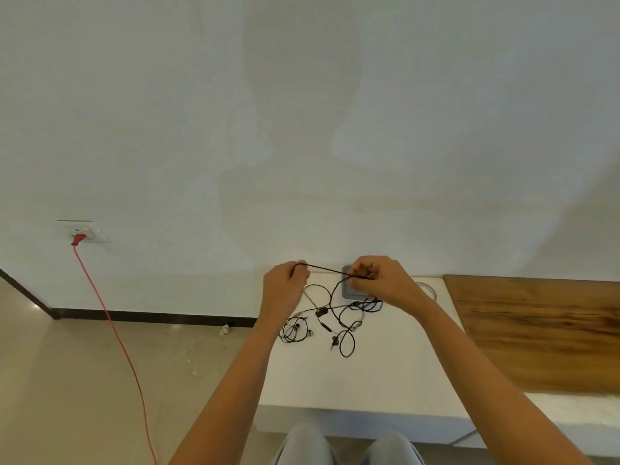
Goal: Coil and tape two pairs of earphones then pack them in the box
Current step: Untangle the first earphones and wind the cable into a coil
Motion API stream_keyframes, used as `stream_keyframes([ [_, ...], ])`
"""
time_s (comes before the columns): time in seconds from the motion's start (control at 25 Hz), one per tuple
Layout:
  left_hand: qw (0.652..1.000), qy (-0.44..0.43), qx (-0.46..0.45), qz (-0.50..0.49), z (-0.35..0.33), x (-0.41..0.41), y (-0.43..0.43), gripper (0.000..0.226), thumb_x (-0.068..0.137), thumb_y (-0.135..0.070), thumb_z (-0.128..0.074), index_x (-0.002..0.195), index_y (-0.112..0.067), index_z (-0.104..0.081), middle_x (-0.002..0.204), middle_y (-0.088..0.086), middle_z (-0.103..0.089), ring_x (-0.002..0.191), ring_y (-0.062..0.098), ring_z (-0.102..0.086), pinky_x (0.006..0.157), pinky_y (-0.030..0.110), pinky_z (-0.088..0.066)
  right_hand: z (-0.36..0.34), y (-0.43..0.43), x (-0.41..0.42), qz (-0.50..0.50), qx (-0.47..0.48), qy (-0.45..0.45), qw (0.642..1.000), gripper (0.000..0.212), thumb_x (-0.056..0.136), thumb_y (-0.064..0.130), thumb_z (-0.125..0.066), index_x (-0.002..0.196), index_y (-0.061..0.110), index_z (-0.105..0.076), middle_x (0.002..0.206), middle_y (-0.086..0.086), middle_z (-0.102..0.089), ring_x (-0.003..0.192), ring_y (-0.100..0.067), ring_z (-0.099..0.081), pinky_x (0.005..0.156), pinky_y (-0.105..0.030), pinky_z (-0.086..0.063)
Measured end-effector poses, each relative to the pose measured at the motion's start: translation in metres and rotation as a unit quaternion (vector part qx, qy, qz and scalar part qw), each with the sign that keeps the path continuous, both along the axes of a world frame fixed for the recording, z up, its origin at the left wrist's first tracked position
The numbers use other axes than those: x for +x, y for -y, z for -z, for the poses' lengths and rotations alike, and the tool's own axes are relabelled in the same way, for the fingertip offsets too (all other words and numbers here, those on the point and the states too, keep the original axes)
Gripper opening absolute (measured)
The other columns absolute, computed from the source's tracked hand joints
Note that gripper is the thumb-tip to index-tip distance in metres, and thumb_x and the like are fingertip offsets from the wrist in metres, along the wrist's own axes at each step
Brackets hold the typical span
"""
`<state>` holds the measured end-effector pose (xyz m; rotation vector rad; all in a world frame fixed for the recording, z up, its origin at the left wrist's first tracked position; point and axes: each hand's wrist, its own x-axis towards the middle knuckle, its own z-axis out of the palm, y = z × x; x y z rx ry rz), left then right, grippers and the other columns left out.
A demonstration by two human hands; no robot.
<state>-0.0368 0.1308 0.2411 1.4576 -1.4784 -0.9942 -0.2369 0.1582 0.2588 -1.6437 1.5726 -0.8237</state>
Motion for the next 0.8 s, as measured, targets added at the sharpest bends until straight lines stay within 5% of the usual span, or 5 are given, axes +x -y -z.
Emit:
stream_keyframes([
  [0.08, 0.966, -0.234, 0.099, -0.052, 0.000, 0.008, -0.009, 0.034, 0.097, -0.017, -0.047, 0.066, -0.003, -0.052, 0.055, 0.002, -0.061, 0.063, 0.017, -0.066, 0.069, 0.031, -0.058, 0.010, -0.009, -0.009, 0.014, -0.003, -0.055, 0.998, 0.003, 0.080, 0.013, -0.069, 0.079, 0.016, -0.068, 0.077, -0.004, -0.068, 0.068, -0.011, -0.058, 0.063, -0.018, -0.043],
  [0.12, 0.953, -0.264, 0.130, -0.067, 0.001, 0.013, -0.012, 0.031, 0.096, -0.018, -0.047, 0.067, -0.007, -0.050, 0.055, 0.000, -0.057, 0.054, 0.015, -0.059, 0.061, 0.029, -0.057, 0.015, -0.011, -0.013, 0.035, -0.010, -0.079, 0.996, 0.002, 0.080, 0.013, -0.069, 0.079, 0.014, -0.069, 0.076, -0.003, -0.066, 0.068, -0.010, -0.055, 0.062, -0.016, -0.041],
  [0.24, 0.971, -0.150, 0.181, -0.046, 0.012, 0.028, -0.016, 0.027, 0.093, -0.024, -0.045, 0.067, -0.014, -0.048, 0.069, 0.005, -0.042, 0.047, 0.011, -0.029, 0.043, 0.021, -0.028, 0.025, -0.011, -0.025, 0.120, -0.050, -0.147, 0.981, 0.006, 0.085, 0.009, -0.065, 0.087, 0.009, -0.071, 0.082, -0.005, -0.067, 0.073, -0.014, -0.058, 0.060, -0.013, -0.038],
  [0.44, 0.968, 0.072, 0.186, 0.155, 0.018, 0.042, -0.030, 0.021, 0.088, -0.032, -0.061, 0.074, -0.016, -0.061, 0.071, -0.003, -0.053, 0.051, 0.007, -0.036, 0.046, 0.016, -0.029, 0.013, -0.010, -0.025, 0.188, -0.120, -0.070, 0.972, 0.007, 0.089, 0.008, -0.059, 0.090, 0.010, -0.066, 0.090, -0.004, -0.066, 0.077, -0.015, -0.059, 0.064, -0.010, -0.040],
  [0.8, 0.967, -0.019, 0.166, 0.191, 0.000, 0.029, -0.031, 0.026, 0.088, -0.038, -0.065, 0.084, -0.012, -0.064, 0.080, -0.003, -0.066, 0.062, 0.008, -0.057, 0.063, 0.023, -0.044, -0.011, -0.013, -0.019, 0.159, -0.090, 0.019, 0.983, 0.013, 0.088, 0.023, -0.062, 0.082, 0.018, -0.072, 0.086, 0.007, -0.070, 0.082, -0.004, -0.061, 0.070, -0.014, -0.043],
])
